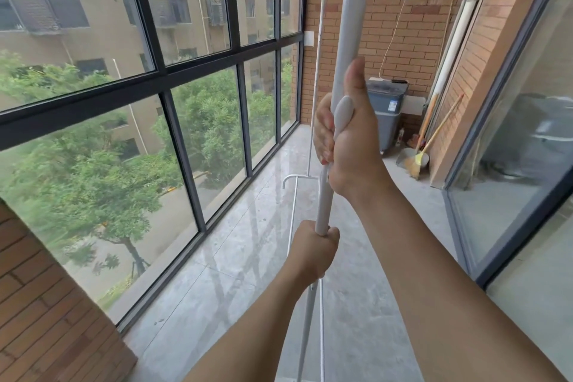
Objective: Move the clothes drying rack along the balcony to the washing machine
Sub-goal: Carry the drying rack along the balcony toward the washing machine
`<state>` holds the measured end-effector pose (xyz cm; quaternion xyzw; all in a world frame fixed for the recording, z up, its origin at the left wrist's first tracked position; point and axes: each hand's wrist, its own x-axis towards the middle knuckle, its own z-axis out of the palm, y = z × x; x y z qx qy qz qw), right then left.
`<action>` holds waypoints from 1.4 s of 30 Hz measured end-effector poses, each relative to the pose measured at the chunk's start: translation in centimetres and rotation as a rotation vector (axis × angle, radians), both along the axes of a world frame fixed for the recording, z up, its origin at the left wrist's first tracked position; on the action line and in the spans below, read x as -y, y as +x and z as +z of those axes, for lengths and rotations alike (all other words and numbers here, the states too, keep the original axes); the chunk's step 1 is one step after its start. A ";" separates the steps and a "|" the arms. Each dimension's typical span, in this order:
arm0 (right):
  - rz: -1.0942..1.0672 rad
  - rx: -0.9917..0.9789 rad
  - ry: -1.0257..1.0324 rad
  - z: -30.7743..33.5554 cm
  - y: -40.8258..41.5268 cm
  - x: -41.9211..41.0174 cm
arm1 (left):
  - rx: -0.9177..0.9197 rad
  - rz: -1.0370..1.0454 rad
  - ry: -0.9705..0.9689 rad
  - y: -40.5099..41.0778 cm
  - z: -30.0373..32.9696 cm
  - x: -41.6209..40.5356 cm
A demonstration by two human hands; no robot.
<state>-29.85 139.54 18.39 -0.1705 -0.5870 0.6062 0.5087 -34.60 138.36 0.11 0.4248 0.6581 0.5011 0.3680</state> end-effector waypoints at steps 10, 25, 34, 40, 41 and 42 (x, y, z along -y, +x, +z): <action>0.009 -0.005 0.027 0.3 -0.8 -6.7 | -0.001 0.009 -0.002 -0.9 0.5 -6.4; -0.024 0.001 -0.012 0.2 -7.5 -16.3 | -0.004 -0.019 -0.013 -7.6 0.2 -15.9; -0.030 -0.024 -0.022 -0.1 -11.4 -21.3 | -0.011 -0.036 0.009 -11.8 0.1 -20.8; -0.050 -0.013 -0.007 0.0 -13.6 -26.3 | -0.005 -0.029 0.017 -14.0 -0.1 -25.8; -0.050 -0.005 -0.006 0.0 -13.9 -27.2 | -0.005 -0.033 0.011 -14.3 -0.2 -26.8; -0.049 -0.002 -0.008 0.0 -14.1 -28.0 | -0.008 -0.034 0.008 -14.4 -0.2 -27.6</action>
